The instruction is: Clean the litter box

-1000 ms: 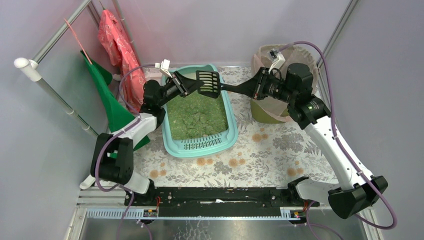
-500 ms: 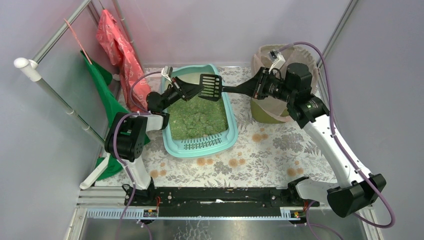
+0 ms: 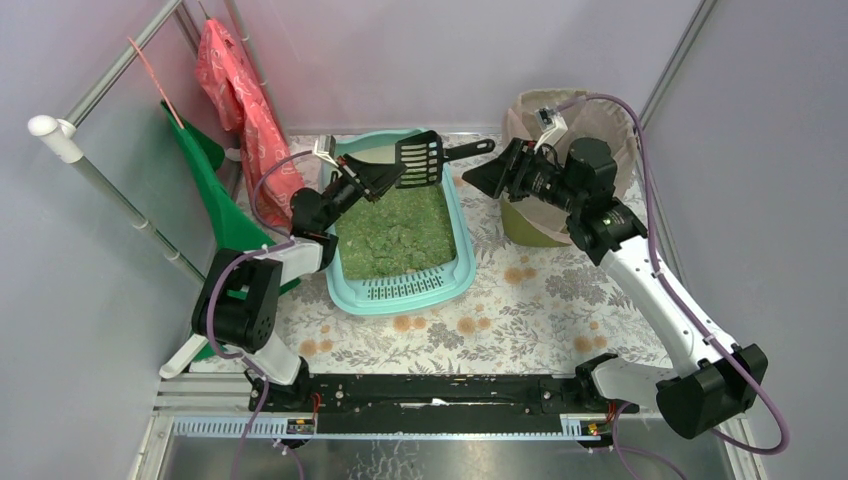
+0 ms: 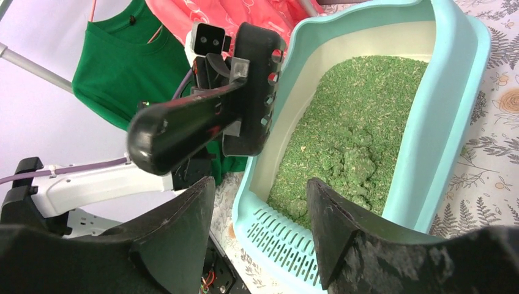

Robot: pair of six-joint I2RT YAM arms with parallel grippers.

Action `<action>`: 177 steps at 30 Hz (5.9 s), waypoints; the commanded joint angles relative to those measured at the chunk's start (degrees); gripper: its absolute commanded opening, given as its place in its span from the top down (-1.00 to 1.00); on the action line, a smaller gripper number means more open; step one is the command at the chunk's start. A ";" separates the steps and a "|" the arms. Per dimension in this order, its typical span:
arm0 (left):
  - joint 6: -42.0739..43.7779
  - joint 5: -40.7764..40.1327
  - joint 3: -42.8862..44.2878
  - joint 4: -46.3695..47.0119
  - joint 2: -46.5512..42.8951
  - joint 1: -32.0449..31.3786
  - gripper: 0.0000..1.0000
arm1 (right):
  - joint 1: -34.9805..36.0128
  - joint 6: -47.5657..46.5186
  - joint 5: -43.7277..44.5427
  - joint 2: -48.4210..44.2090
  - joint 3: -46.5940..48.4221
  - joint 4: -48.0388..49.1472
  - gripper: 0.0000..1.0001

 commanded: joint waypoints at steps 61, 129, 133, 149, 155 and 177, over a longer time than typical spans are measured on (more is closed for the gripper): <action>-0.34 -13.64 -8.03 8.72 1.16 -9.76 0.95 | 0.29 1.56 12.71 1.01 -7.02 18.93 1.00; 40.94 -18.65 2.12 -72.33 -34.65 4.75 -0.84 | 13.93 -29.22 35.62 51.50 41.32 -6.05 1.00; 41.02 -18.68 2.04 -72.40 -34.57 4.89 -0.84 | 14.00 -26.49 31.93 53.85 42.13 -6.94 1.00; 40.65 -18.52 1.45 -71.43 -33.65 5.07 -0.84 | 10.75 -10.79 12.20 55.64 39.05 -4.97 1.00; 39.03 -17.30 0.69 -69.67 -32.54 5.81 -0.84 | 10.07 -10.63 9.64 53.62 35.93 -5.32 1.00; 37.33 -14.65 -0.17 -67.60 -30.71 6.98 -0.83 | 11.28 -6.28 2.25 54.46 34.35 -2.95 1.00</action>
